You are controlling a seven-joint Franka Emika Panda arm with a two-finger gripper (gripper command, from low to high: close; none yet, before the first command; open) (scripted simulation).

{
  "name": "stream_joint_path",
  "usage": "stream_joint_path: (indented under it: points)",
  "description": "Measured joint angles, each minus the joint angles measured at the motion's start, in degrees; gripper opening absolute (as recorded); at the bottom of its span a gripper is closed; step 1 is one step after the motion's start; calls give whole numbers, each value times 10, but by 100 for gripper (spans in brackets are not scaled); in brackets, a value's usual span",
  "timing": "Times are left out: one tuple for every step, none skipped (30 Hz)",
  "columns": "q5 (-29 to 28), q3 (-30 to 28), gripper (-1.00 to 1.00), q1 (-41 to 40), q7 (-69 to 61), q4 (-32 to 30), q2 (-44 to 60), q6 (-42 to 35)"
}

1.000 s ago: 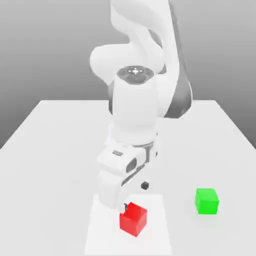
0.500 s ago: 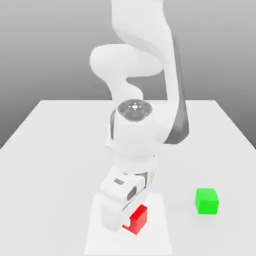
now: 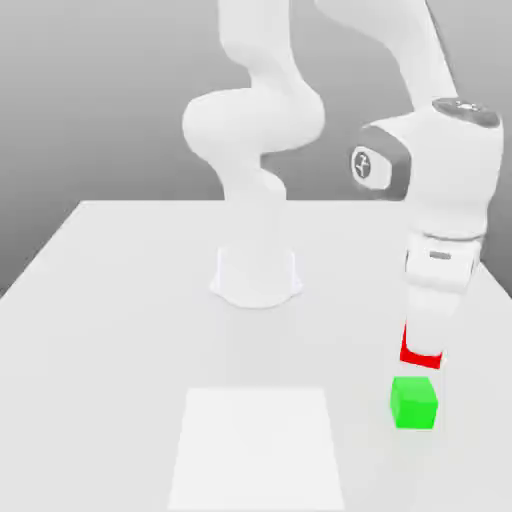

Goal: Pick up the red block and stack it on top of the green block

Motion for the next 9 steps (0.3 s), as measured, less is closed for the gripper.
stream_joint_path:
  points:
    - [-4, -2, -100, -2, 4, 1, 19, 18]
    - [-7, -4, -100, -2, 7, 1, 39, 37]
    - [-10, -5, 100, -1, 9, 2, 58, 56]
    - [-10, -5, 100, -1, 9, 2, 58, 56]
    - [-10, -5, 100, -1, 9, 2, 58, 56]
    - [-10, -5, 100, -1, 9, 2, 58, 56]
    - [-10, -5, 100, -1, 9, 2, 58, 56]
    - [-10, -5, 100, -1, 9, 2, 58, 56]
    - [-11, -7, 100, 0, 9, 3, 68, 65]
